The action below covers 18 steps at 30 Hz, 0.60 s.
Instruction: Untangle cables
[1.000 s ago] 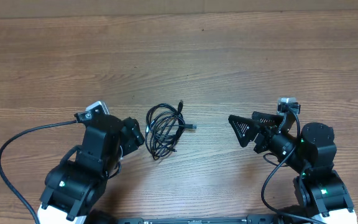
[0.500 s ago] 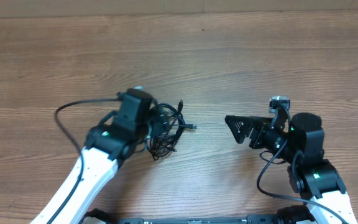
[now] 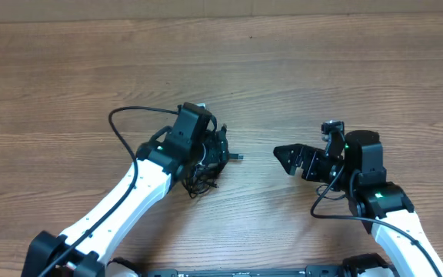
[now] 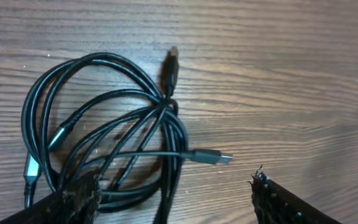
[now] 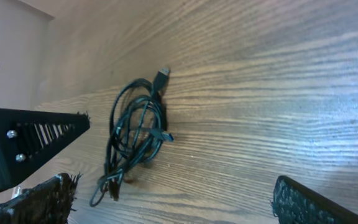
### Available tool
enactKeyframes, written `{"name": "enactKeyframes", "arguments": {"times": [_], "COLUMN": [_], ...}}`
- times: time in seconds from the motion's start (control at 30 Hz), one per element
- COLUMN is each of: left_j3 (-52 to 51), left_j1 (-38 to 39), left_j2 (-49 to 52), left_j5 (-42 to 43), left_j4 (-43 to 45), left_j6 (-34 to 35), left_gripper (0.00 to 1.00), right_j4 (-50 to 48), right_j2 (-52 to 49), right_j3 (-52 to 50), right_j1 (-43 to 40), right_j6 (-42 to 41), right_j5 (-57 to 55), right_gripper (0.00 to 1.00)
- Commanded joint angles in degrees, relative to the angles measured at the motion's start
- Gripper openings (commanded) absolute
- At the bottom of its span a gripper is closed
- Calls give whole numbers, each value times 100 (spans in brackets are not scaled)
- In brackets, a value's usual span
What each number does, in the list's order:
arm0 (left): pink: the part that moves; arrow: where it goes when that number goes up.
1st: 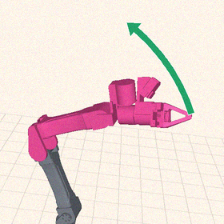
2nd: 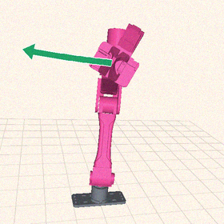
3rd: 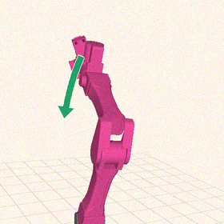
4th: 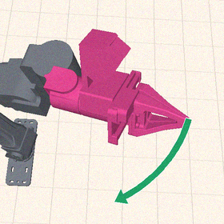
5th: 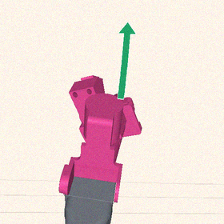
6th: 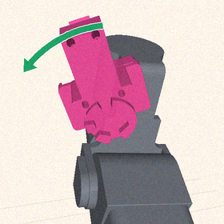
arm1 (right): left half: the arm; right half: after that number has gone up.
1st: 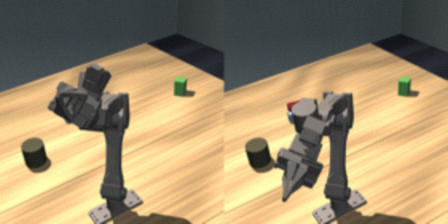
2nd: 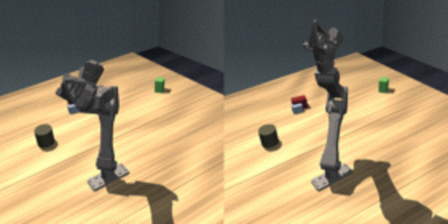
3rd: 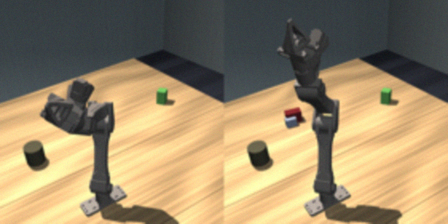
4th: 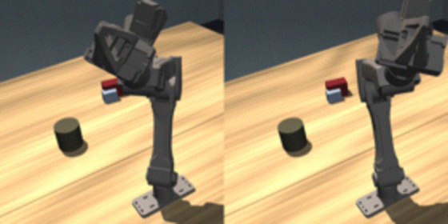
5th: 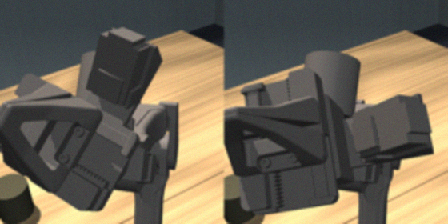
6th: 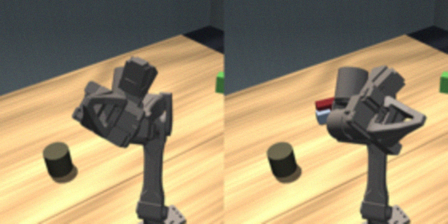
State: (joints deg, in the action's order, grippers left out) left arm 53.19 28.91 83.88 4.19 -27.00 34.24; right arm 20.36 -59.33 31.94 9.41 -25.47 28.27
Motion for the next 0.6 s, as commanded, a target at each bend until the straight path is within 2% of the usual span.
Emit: {"name": "enactKeyframes", "arguments": {"times": [0.0, 0.1, 0.2, 0.57], "left_j3": [-22, -22, -20, -24], "left_j1": [11, 4, -7, -13], "left_j2": [385, 629, 643, 734], "left_j5": [-227, -481, -949, -2146], "left_j4": [-20, -138, -243, -463], "left_j6": [-236, -164, 114, 46], "left_gripper": [75, 69, 69, 80], "right_j4": [-7, -9, -7, -11], "right_j2": [-50, -52, -52, -52], "right_j3": [98, 98, 98, 98], "right_j1": [-15, -15, -15, -15], "right_j6": [0, -2, -2, 0], "right_j5": [48, 48, 48, 42], "right_gripper": [100, 100, 100, 100]}}
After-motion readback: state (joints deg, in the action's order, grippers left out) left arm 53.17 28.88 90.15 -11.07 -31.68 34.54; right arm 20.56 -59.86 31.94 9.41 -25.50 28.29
